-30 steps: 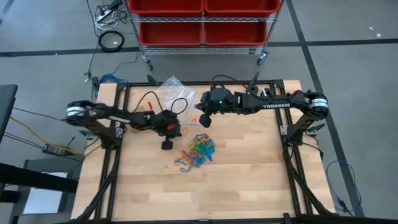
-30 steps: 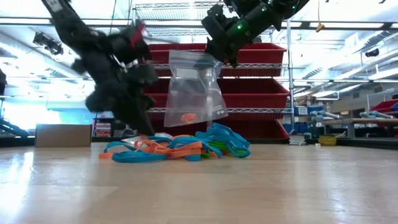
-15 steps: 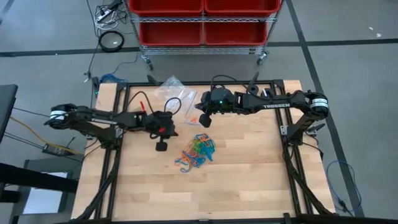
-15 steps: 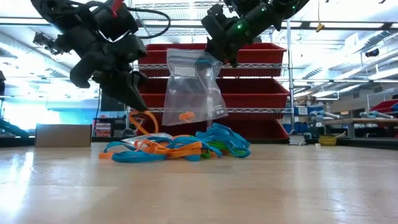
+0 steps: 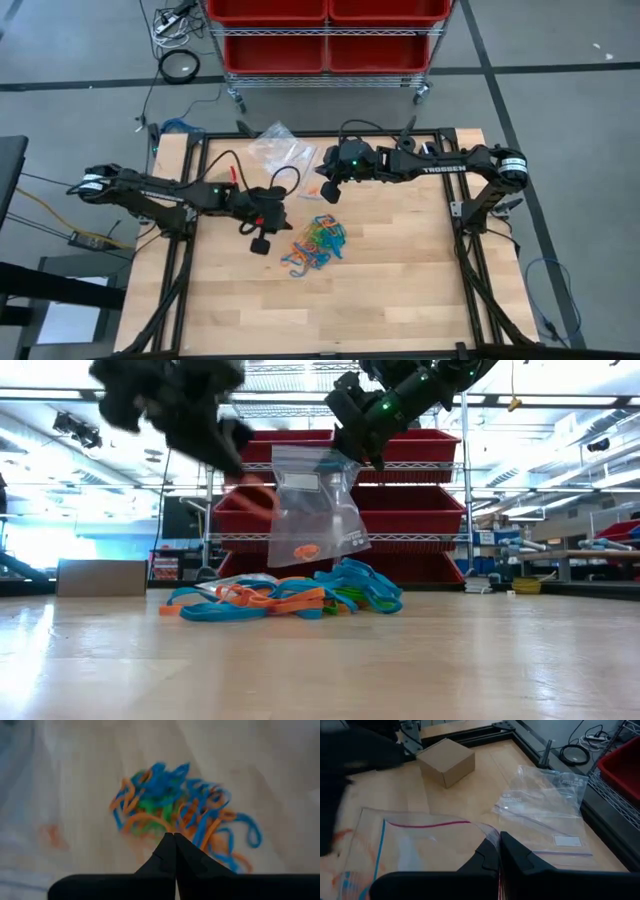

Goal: Sort rubber bands
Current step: Put the orange rubber band into the transparent zip bag

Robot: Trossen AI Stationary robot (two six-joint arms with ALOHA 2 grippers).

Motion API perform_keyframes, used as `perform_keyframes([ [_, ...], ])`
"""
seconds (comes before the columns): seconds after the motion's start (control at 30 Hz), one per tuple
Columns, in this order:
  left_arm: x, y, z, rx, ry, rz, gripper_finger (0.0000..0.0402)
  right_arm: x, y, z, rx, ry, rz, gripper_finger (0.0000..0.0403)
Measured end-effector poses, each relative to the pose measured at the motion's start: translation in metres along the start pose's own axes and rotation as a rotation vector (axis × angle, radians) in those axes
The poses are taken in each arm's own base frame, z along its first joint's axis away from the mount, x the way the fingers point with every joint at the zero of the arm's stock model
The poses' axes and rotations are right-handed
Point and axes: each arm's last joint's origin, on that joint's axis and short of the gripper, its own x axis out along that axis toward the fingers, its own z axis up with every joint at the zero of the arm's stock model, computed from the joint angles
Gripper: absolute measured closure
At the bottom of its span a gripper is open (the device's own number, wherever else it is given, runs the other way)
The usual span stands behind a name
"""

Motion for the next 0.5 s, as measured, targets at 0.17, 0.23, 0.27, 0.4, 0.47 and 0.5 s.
perform_keyframes([
  [0.17, -0.019, -0.007, 0.035, 0.072, -0.052, 0.025, 0.0401, 0.0, 0.0, -0.001, 0.003, 0.006, 0.0, 0.0403],
  [0.23, -0.028, -0.009, 0.048, 0.101, -0.078, 0.041, 0.0401, 0.0, 0.0, -0.001, 0.002, 0.008, 0.0, 0.0403],
  [0.27, -0.031, -0.009, 0.053, 0.112, -0.09, 0.053, 0.0401, 0.0, 0.0, -0.001, 0.002, 0.007, 0.0, 0.0403],
  [0.4, -0.045, -0.004, 0.071, 0.152, -0.134, 0.116, 0.0401, 0.0, 0.0, -0.001, 0.003, 0.007, 0.0, 0.0403],
  [0.47, -0.05, 0.001, 0.077, 0.166, -0.146, 0.155, 0.0401, 0.0, 0.0, -0.001, 0.003, 0.007, 0.0, 0.0403],
  [0.5, -0.052, 0.004, 0.079, 0.167, -0.152, 0.169, 0.0401, 0.0, 0.0, -0.001, 0.003, 0.007, 0.0, 0.0403],
])
